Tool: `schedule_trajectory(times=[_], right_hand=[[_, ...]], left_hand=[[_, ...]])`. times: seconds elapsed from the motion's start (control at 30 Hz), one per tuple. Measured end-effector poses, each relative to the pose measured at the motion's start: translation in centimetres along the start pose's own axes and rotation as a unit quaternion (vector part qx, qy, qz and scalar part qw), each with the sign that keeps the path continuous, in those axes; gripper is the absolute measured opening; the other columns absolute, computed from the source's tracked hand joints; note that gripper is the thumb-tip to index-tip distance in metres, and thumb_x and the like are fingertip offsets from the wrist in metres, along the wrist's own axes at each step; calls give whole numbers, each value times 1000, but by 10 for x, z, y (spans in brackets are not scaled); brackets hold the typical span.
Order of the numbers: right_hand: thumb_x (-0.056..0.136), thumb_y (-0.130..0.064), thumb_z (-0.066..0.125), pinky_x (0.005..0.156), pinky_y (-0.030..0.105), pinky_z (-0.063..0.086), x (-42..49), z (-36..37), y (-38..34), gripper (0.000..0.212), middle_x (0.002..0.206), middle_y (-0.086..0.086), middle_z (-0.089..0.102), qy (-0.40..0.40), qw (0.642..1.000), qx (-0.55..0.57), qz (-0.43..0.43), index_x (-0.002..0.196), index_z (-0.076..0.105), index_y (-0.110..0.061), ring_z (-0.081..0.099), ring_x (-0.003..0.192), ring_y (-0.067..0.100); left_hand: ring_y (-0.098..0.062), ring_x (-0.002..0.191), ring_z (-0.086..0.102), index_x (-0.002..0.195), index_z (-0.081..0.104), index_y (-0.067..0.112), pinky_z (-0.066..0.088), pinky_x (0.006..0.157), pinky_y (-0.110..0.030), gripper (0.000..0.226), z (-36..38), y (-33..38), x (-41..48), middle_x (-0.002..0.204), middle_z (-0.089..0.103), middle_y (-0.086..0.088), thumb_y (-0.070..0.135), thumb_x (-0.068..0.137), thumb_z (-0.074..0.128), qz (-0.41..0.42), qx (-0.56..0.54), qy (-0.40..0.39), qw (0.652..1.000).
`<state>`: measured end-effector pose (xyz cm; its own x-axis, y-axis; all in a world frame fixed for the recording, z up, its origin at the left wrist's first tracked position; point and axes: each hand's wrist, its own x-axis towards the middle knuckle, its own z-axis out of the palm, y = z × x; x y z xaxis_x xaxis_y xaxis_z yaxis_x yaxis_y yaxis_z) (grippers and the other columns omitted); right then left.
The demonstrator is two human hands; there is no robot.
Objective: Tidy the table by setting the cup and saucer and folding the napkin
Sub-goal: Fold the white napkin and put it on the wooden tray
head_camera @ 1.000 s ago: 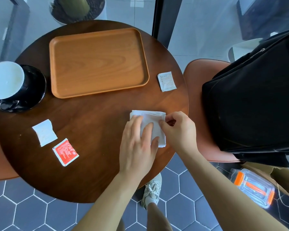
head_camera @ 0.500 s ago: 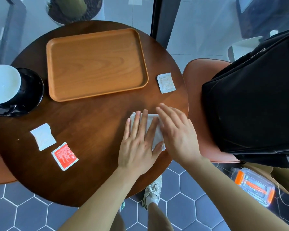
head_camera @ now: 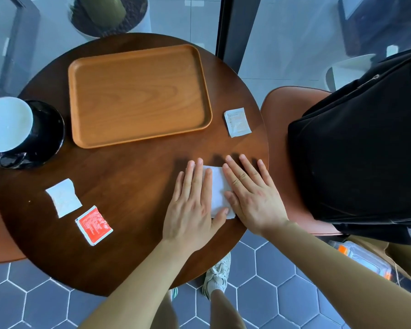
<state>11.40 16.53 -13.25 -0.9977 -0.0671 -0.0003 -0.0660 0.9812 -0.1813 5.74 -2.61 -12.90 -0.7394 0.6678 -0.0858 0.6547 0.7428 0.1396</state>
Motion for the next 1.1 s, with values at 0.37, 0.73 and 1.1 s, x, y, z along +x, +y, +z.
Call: schedule_trajectory(times=[0.37, 0.73, 1.1], right_hand=[[107, -40, 35, 125, 49, 17, 1, -6, -3, 59, 166, 5, 19, -5, 1000, -28, -11, 157, 25, -11, 12, 155, 25], [108, -41, 31, 124, 50, 16, 0, -3, -4, 57, 166, 4, 20, -2, 1000, -27, -4, 157, 27, -12, 13, 155, 26], [108, -42, 28, 124, 50, 16, 1, -4, -4, 57, 166, 3, 21, -1, 1000, -20, 3, 157, 27, -13, 14, 154, 26]], left_hand=[[-35, 156, 1, 159, 8, 4, 19, 124, -52, 97, -4, 5, 1, 167, 2, -21, 75, 95, 25, -3, 2, -10, 1000], [-36, 155, 0, 159, 7, 3, 19, 124, -51, 100, 2, 5, 0, 167, 0, -23, 75, 94, 29, -3, 8, -1, 1000], [-37, 155, 8, 157, 17, 1, 20, 124, -51, 93, -12, 10, -4, 166, 10, -23, 69, 97, 33, -34, -14, -9, 999]])
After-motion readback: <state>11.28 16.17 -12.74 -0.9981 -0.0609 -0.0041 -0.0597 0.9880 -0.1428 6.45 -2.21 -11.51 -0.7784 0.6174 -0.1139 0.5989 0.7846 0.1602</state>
